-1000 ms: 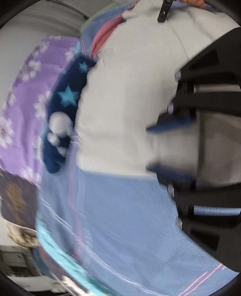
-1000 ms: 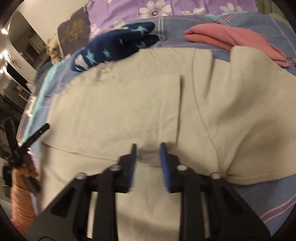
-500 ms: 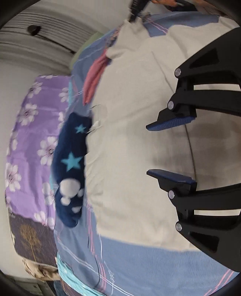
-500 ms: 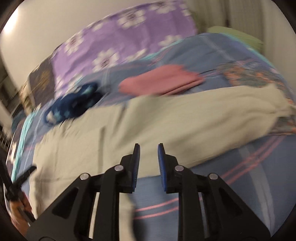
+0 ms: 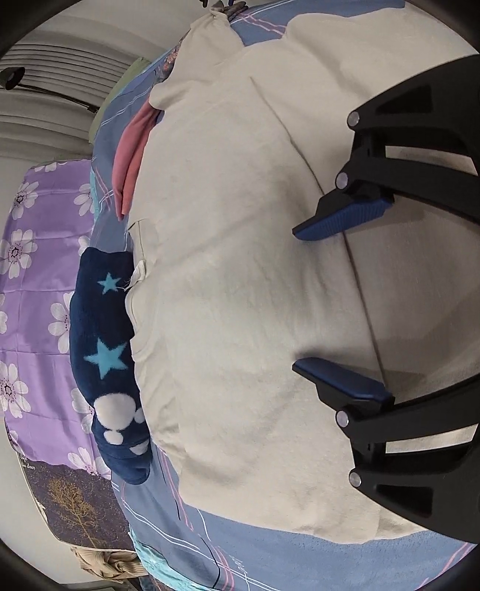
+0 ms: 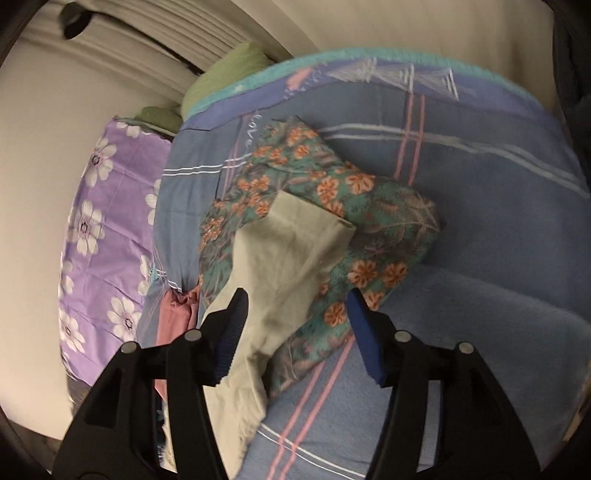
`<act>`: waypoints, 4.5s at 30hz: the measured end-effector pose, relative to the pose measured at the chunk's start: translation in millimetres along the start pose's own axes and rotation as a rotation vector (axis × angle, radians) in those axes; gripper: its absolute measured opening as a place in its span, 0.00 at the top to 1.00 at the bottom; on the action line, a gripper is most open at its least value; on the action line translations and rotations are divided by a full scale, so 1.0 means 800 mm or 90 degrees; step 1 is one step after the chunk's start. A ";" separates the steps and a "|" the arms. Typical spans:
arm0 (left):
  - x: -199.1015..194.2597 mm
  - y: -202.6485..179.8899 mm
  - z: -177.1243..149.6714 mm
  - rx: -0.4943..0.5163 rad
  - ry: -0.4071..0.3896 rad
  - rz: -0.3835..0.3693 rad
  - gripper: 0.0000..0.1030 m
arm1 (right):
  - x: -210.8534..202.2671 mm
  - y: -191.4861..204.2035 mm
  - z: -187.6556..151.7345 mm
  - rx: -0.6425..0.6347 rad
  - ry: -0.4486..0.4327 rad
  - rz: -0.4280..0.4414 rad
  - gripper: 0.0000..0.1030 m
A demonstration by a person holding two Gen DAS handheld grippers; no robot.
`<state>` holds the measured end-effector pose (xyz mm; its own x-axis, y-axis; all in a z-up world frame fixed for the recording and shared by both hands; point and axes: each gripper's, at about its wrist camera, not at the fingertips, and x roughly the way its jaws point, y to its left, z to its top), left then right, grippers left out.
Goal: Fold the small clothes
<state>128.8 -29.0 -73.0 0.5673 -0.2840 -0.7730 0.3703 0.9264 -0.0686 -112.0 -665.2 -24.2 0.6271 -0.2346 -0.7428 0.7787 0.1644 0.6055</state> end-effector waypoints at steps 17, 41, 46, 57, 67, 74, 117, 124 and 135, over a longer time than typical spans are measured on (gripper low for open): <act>0.010 -0.013 0.000 0.030 0.013 0.020 0.03 | -0.058 0.246 -0.206 -0.398 0.043 0.270 0.95; 0.008 -0.057 0.058 -0.084 0.082 -0.328 0.38 | 0.035 0.209 -0.506 -0.677 0.367 0.256 0.95; 0.048 -0.069 0.063 -0.167 0.133 -0.374 0.32 | 0.035 0.192 -0.510 -0.693 0.354 0.247 0.95; -0.019 -0.096 0.116 -0.031 -0.004 -0.294 0.98 | 0.005 0.186 -0.481 -0.688 0.264 0.287 0.76; -0.118 -0.042 0.165 0.002 -0.117 -0.220 0.98 | 0.057 0.162 -0.446 -0.626 0.239 0.178 0.80; -0.128 0.009 0.153 -0.020 -0.124 -0.159 0.98 | 0.054 0.159 -0.457 -0.673 0.190 0.148 0.90; 0.015 0.026 0.019 0.059 -0.002 0.084 0.56 | 0.199 0.324 -0.314 -0.491 0.326 -0.021 0.62; 0.014 0.028 0.018 0.055 -0.004 0.078 0.56 | 0.174 0.354 -0.328 -0.541 0.234 -0.039 0.99; 0.014 0.025 0.018 0.059 -0.004 0.098 0.50 | 0.153 0.334 -0.370 -0.767 -0.006 -0.140 0.94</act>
<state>152.9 -17.4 -73.9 0.6273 -0.1433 -0.7655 0.3455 0.9321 0.1087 178.4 -366.8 -38.1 0.4831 -0.3752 -0.7911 0.3918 0.9007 -0.1879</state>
